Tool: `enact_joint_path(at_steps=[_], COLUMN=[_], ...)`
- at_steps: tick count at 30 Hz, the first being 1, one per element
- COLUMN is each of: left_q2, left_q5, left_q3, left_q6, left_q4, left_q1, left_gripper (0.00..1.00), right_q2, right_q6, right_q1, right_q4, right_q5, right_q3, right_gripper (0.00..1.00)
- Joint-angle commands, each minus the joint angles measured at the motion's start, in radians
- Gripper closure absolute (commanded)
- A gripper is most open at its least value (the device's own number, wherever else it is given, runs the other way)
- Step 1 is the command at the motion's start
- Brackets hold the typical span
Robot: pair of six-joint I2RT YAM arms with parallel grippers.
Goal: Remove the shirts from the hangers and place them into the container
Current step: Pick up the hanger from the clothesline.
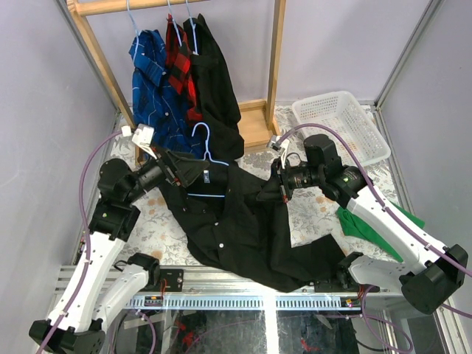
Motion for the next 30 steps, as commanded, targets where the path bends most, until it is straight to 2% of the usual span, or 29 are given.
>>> enact_joint_path(at_steps=[1, 8, 16, 17, 19, 22, 27, 29, 30], left_q2=[0.022, 0.097, 0.130, 0.135, 0.150, 0.177, 0.193, 0.169, 0.148], left_q5=[-0.033, -0.281, -0.397, -0.393, -0.407, -0.428, -0.575, -0.584, -0.544], left_q3=[-0.010, 0.012, 0.080, 0.089, 0.113, 0.146, 0.193, 0.157, 0.128], left_q6=[0.023, 0.030, 0.065, 0.074, 0.062, 0.028, -0.098, -0.109, -0.090], left_q4=[0.047, 0.034, 0.007, -0.002, -0.040, -0.101, -0.226, -0.186, -0.137], left_q1=[-0.035, -0.145, -0.173, -0.172, -0.173, -0.172, -0.171, -0.171, -0.171], left_gripper=[0.26, 0.31, 0.32, 0.30, 0.15, 0.00, 0.00, 0.00, 0.00], right_q2=[-0.021, -0.012, -0.015, -0.017, -0.025, -0.035, -0.056, -0.055, -0.055], right_q6=[0.033, 0.013, -0.051, -0.052, -0.051, -0.050, -0.052, -0.046, -0.042], right_q1=[-0.001, -0.001, -0.001, -0.001, -0.001, 0.000, 0.000, -0.001, -0.001], right_q4=[0.047, 0.058, -0.024, -0.023, -0.019, -0.018, -0.011, -0.005, -0.002], right_q5=[-0.067, -0.069, -0.056, -0.056, -0.045, -0.039, -0.016, -0.017, -0.017], right_q3=[0.031, 0.027, 0.059, 0.055, 0.051, 0.052, 0.045, 0.045, 0.045], right_gripper=[1.00, 1.00, 1.00, 1.00, 1.00, 1.00, 1.00, 0.99, 0.99])
